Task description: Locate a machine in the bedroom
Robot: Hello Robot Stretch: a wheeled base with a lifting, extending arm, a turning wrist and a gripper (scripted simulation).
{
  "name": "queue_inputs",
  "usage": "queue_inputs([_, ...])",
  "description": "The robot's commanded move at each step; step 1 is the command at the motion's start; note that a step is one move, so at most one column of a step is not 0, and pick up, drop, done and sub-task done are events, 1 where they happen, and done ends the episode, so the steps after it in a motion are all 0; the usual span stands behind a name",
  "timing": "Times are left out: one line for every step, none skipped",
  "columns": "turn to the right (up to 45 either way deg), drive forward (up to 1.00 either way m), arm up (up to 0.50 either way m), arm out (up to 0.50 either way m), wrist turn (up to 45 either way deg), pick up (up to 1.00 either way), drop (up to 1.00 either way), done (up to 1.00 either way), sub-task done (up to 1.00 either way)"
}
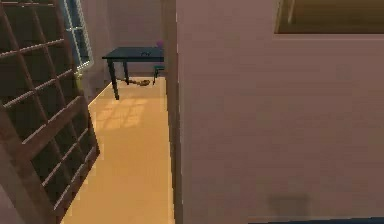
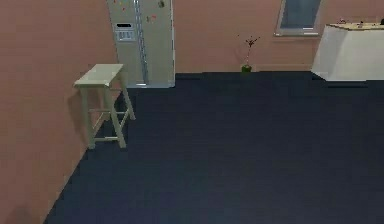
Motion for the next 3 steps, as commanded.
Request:
queue_inputs([0.0,0.3,0.0,0.0,0.0,0.0,0.0,0.0,0.0])
queue_inputs([-45.0,0.0,0.0,0.0,0.0,0.0,0.0,0.0,0.0])
queue_inputs([0.0,0.3,0.0,0.0,0.0,0.0,0.0,0.0,0.0])
